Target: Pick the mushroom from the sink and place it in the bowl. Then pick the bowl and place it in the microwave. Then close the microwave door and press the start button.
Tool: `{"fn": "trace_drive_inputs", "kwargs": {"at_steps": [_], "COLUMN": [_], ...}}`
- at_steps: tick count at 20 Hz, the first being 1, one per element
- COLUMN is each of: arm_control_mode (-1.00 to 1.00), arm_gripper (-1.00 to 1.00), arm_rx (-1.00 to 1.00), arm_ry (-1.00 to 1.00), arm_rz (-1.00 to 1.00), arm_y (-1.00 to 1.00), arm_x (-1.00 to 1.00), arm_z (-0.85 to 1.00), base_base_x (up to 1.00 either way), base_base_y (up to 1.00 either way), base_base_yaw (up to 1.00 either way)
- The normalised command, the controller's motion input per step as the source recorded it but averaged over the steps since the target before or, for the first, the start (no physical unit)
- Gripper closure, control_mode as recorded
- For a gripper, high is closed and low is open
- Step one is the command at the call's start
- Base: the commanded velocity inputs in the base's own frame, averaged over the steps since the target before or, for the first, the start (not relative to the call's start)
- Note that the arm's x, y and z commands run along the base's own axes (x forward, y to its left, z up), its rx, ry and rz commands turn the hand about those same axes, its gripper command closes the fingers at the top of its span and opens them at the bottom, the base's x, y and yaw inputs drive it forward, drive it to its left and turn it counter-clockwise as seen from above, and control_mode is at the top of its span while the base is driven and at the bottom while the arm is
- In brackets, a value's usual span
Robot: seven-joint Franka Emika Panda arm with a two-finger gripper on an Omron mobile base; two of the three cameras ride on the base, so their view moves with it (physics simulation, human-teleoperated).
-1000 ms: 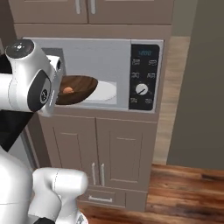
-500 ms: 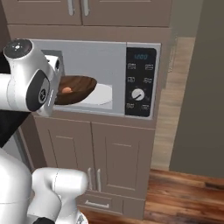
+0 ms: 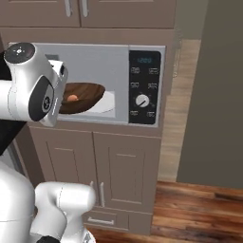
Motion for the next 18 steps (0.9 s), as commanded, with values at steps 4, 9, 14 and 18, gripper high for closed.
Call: {"fn": "trace_drive_inputs", "kwargs": {"at_steps": [4, 9, 14, 18], "arm_control_mode": [1.00, 1.00, 1.00, 1.00], "arm_gripper": [1.00, 1.00, 1.00, 1.00], "arm_rx": [0.00, 0.00, 0.00, 0.00], "arm_ry": [0.00, 0.00, 0.00, 0.00], "arm_rz": [0.00, 0.00, 0.00, 0.00], "arm_y": [0.00, 0.00, 0.00, 0.00], "arm_x": [0.00, 0.00, 0.00, 0.00], "arm_z": [0.00, 0.00, 0.00, 0.00], "base_base_x": [-0.41, -0.37, -0.08, 0.00], "base_base_y": [0.00, 0.00, 0.00, 0.00], "base_base_yaw": [-0.10, -0.02, 0.00, 0.00]}}
